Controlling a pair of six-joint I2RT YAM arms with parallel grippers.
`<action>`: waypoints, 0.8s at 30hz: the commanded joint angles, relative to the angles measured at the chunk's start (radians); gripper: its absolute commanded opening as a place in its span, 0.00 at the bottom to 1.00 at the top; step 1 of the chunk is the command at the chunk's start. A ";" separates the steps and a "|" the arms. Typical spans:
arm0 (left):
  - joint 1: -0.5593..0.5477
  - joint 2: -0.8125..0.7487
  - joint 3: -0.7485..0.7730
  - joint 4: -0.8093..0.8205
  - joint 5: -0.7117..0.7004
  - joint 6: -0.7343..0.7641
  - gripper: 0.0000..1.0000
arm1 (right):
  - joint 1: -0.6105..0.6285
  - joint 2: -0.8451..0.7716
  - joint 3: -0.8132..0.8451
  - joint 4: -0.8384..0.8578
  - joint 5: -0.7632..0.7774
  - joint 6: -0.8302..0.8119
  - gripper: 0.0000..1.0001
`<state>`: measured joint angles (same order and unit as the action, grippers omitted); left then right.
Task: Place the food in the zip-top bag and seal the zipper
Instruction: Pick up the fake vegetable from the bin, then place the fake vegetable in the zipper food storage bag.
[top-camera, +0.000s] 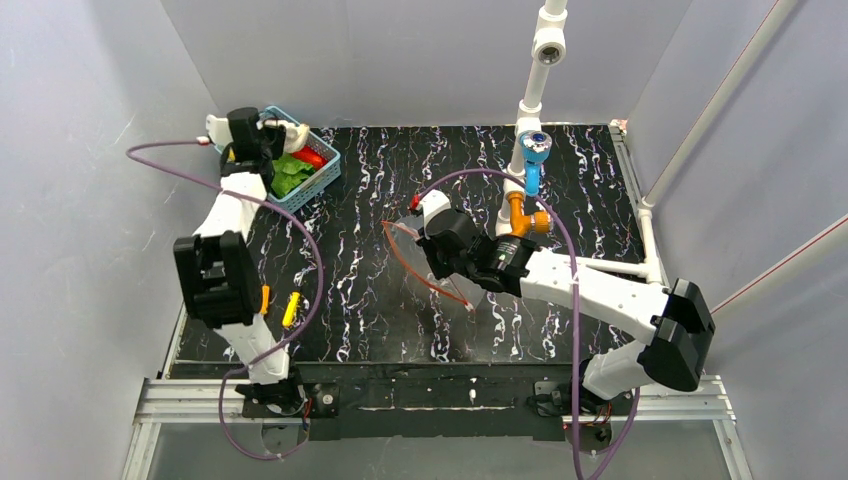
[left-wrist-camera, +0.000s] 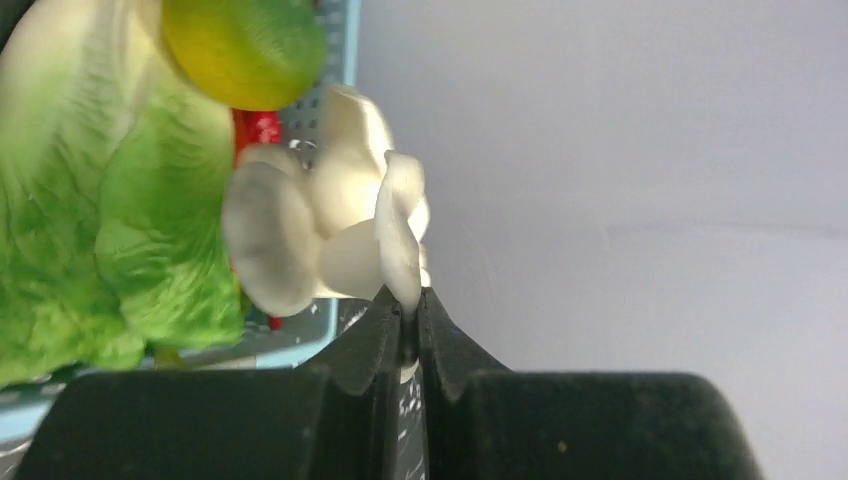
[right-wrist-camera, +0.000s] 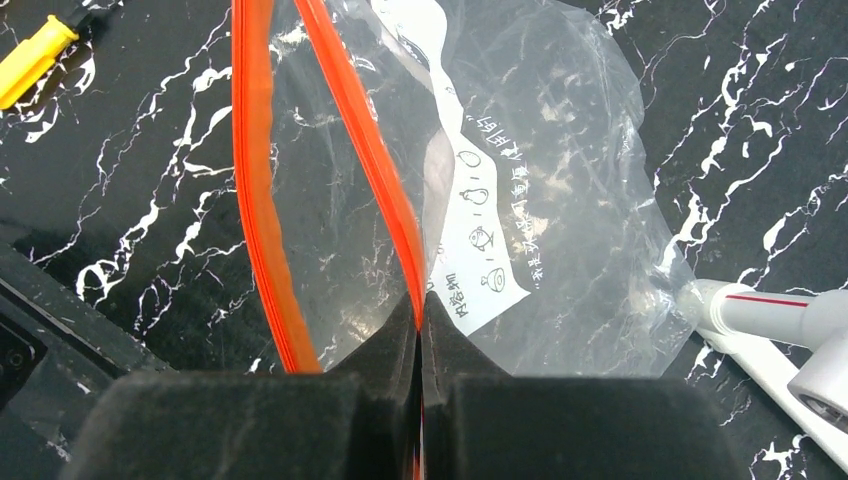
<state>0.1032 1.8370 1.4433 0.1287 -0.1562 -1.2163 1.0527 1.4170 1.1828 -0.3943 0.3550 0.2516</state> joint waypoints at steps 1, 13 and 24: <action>0.008 -0.274 -0.012 -0.097 0.095 0.240 0.00 | -0.015 0.027 0.059 0.013 -0.007 0.051 0.01; -0.010 -0.918 -0.247 -0.455 0.597 0.451 0.00 | -0.029 0.100 0.268 -0.138 -0.042 0.154 0.01; -0.088 -1.241 -0.350 -0.575 0.762 0.403 0.00 | -0.031 0.192 0.359 -0.176 -0.151 0.270 0.01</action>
<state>0.0212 0.6006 1.1320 -0.4107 0.4847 -0.8085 1.0267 1.5673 1.4822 -0.5365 0.2459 0.4664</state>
